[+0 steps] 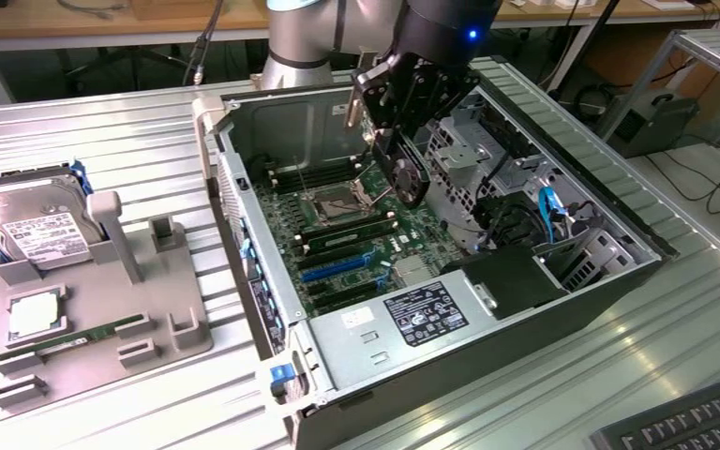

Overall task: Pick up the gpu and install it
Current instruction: 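Insert the gpu into the slot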

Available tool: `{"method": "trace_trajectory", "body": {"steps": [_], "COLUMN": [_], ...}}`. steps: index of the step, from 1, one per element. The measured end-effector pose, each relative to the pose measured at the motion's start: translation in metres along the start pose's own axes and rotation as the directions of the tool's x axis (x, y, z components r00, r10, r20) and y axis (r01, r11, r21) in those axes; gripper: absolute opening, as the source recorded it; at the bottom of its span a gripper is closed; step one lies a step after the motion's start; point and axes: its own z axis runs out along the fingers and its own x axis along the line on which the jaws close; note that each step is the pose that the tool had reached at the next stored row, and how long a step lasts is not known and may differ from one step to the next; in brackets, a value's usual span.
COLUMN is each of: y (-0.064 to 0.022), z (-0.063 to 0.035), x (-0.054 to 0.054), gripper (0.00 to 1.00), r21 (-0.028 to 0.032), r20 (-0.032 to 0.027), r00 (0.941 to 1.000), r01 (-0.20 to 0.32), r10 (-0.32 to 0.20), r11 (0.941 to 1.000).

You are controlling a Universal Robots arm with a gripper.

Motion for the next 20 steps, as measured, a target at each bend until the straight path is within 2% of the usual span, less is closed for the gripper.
{"method": "trace_trajectory", "body": {"steps": [7,10,12,14,17,18,20], "y": [0.0000,0.0000,-0.0001,-0.0001,-0.0001,-0.0002,-0.0002], "z": [0.0001,0.0005,0.0009,0.0010,0.0013,0.0015,0.0016], "x": [0.0000,0.0000,0.0000,0.0000,0.0000,0.0000,0.0000], "gripper": [0.26,0.26,0.26,0.26,0.26,0.26,0.26], "r21": [0.0000,0.0007,0.0014,0.0020,0.0024,0.0024,0.0023], "r20": [0.0000,-0.0038,-0.0084,-0.0127,-0.0205,-0.0237,-0.0275], "r00": [1.0000,0.9991,0.9962,0.9916,0.9788,0.9719,0.9625], "r01": [0.000,0.042,0.087,0.129,0.204,0.234,0.270], "r10": [0.000,-0.042,-0.087,-0.129,-0.204,-0.234,-0.270], "r11": [1.0000,0.9991,0.9962,0.9917,0.9789,0.9722,0.9629]}}
